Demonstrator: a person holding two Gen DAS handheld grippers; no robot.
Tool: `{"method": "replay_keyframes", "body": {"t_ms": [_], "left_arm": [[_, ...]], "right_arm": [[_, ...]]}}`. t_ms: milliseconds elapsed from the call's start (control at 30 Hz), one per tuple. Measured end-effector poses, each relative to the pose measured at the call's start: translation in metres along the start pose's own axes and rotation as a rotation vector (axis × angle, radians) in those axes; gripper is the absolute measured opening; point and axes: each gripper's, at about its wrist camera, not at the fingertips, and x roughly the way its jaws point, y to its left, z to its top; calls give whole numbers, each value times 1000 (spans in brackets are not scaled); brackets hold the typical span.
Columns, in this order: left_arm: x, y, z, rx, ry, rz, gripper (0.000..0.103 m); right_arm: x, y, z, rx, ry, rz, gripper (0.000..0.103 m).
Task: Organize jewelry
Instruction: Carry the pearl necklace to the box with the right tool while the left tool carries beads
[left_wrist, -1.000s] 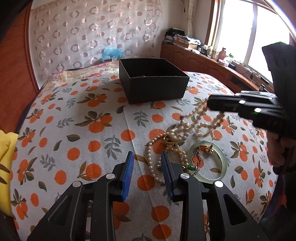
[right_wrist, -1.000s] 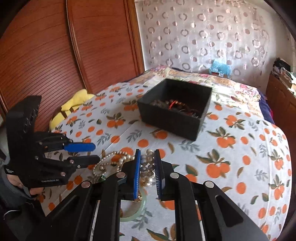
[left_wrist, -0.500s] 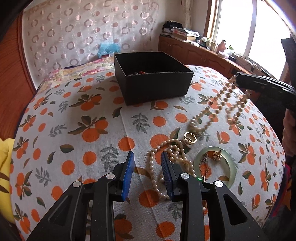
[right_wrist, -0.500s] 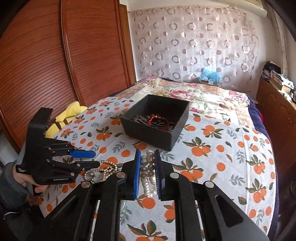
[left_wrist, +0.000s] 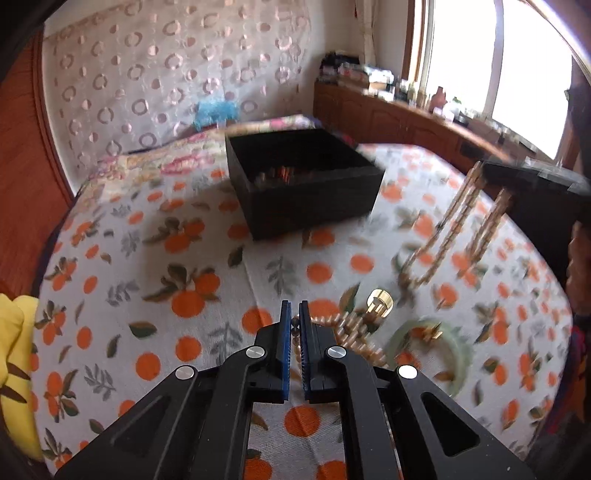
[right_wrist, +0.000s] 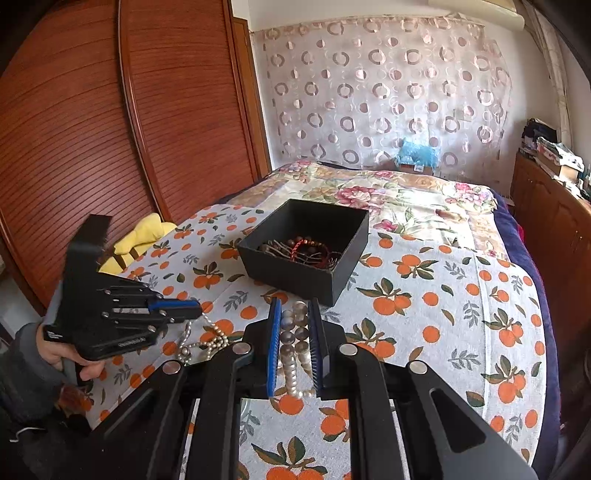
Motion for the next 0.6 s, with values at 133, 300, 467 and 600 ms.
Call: {"method": "replay_keyframes", "body": {"t_ms": [133, 300, 467, 600], "left_arm": [[-27, -5, 18, -6, -87, -10, 4], [-52, -12, 37, 10, -159, -12, 4], [-68, -16, 53, 31, -210, 7, 4], [-81, -14, 64, 35, -247, 3, 4]], "right_arm": [[-5, -1, 7, -8, -10, -9, 16], [-13, 0, 17, -22, -32, -14, 16], [-16, 2, 24, -30, -45, -16, 16], [-14, 2, 30, -35, -54, -10, 16]]}}
